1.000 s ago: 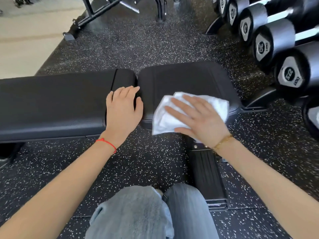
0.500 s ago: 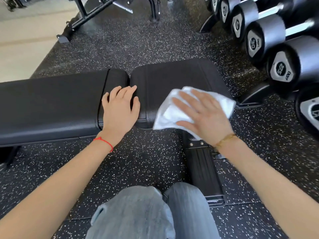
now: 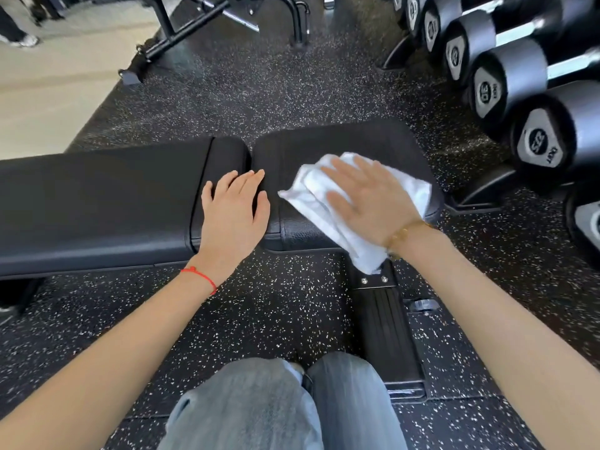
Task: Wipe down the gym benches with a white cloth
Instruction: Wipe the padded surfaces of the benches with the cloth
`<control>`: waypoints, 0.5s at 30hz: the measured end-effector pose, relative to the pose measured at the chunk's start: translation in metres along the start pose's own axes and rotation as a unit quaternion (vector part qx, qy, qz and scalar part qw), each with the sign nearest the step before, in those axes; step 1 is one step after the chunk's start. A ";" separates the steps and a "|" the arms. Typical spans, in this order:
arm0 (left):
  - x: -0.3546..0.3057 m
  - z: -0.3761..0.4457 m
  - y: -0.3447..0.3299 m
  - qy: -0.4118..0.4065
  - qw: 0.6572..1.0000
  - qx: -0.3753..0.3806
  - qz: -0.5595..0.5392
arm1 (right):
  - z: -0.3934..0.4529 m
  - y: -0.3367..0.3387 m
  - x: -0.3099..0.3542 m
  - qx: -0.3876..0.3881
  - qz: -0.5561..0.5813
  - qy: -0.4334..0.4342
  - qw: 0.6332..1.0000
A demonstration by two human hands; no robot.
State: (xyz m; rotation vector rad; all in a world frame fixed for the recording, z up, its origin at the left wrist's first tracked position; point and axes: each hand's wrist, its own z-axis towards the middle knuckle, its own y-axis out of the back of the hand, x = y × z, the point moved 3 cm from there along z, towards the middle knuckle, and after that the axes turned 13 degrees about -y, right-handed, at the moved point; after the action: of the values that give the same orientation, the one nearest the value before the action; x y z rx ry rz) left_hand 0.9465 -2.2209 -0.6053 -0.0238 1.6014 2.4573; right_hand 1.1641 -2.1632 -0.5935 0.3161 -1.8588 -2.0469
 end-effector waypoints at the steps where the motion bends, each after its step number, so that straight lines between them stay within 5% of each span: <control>1: 0.000 0.000 -0.001 0.001 1.000 0.000 0.000 | -0.008 0.002 -0.010 -0.012 0.008 -0.004 1.000; 5: 0.001 0.000 -0.002 0.006 1.000 -0.001 0.000 | 0.008 0.013 -0.040 -0.044 0.058 -0.066 0.995; 8: 0.000 0.000 -0.003 0.004 1.000 -0.006 -0.002 | 0.047 0.024 -0.034 0.015 0.013 -0.102 0.995; 12: 0.001 0.000 -0.003 0.001 1.000 -0.006 -0.002 | 0.076 0.026 0.011 0.069 -0.025 -0.013 0.997; 15: 0.001 0.000 -0.002 -0.003 1.000 -0.002 0.000 | 0.070 0.014 0.029 0.028 0.009 0.036 0.999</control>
State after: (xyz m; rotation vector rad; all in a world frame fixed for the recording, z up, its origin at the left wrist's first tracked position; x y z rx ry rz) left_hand 0.9456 -2.2198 -0.6069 -0.0167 1.5954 2.4586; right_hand 1.1114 -2.1127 -0.5696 0.3825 -1.8708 -1.9487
